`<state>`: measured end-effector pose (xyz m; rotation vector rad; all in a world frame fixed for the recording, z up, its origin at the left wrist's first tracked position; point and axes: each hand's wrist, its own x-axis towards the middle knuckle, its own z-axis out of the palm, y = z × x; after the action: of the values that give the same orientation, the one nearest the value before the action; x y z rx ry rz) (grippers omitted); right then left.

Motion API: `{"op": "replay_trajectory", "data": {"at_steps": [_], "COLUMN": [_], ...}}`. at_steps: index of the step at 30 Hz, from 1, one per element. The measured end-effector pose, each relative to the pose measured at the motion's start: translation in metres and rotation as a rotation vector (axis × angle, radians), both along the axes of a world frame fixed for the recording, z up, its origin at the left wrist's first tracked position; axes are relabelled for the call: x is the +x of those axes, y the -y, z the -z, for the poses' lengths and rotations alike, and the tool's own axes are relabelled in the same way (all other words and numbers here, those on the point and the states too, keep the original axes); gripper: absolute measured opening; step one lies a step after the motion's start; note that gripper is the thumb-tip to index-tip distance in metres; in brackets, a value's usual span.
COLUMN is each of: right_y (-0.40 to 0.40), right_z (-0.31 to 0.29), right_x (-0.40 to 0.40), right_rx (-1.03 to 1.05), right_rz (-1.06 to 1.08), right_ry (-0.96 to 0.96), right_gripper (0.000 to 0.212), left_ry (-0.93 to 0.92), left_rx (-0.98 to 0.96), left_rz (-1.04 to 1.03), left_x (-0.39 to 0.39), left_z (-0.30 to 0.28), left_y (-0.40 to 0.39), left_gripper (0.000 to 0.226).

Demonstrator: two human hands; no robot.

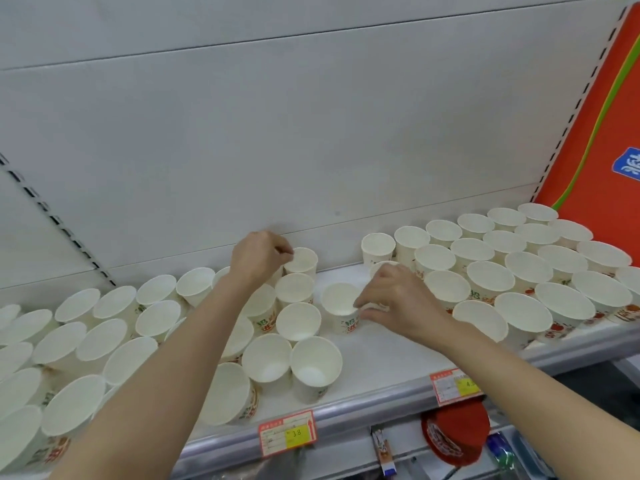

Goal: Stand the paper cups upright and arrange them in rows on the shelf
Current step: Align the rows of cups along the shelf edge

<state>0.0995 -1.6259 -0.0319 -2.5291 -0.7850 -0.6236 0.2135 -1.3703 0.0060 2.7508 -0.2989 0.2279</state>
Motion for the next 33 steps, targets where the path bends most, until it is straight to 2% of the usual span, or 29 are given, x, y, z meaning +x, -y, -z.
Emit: {"op": "replay_trajectory", "data": {"at_steps": [3, 7, 12, 17, 21, 28, 33], "right_y": [-0.011, -0.022, -0.032, -0.032, -0.029, -0.014, 0.033], "right_z": [0.008, 0.012, 0.009, -0.009, -0.015, -0.018, -0.034], "right_x": [0.001, 0.009, 0.028, 0.066, 0.081, 0.084, 0.058], "right_rx": [-0.074, -0.124, -0.164, -0.31, -0.409, -0.345, -0.252], "right_rz": [-0.005, 0.109, 0.207, 0.304, 0.326, 0.253, 0.269], "right_ry": [-0.012, 0.019, 0.039, -0.062, -0.155, -0.168, -0.184], "right_gripper": [0.016, 0.028, 0.013, 0.012, 0.019, 0.017, 0.019], "left_ry": [-0.081, -0.119, -0.095, -0.105, -0.101, -0.111, -0.112], "left_rx": [0.022, 0.124, 0.144, 0.149, 0.109, 0.072, 0.0], "left_rz": [0.065, 0.111, 0.083, 0.062, 0.03, 0.017, 0.025], "left_x": [0.001, 0.002, 0.002, -0.001, -0.003, -0.008, -0.012], "left_z": [0.001, 0.003, 0.007, 0.004, 0.006, 0.011, 0.01], "left_y": [0.009, 0.025, 0.031, 0.038, 0.048, 0.061, 0.061], "left_gripper": [0.012, 0.017, 0.012, 0.01, 0.007, 0.005, 0.009]}}
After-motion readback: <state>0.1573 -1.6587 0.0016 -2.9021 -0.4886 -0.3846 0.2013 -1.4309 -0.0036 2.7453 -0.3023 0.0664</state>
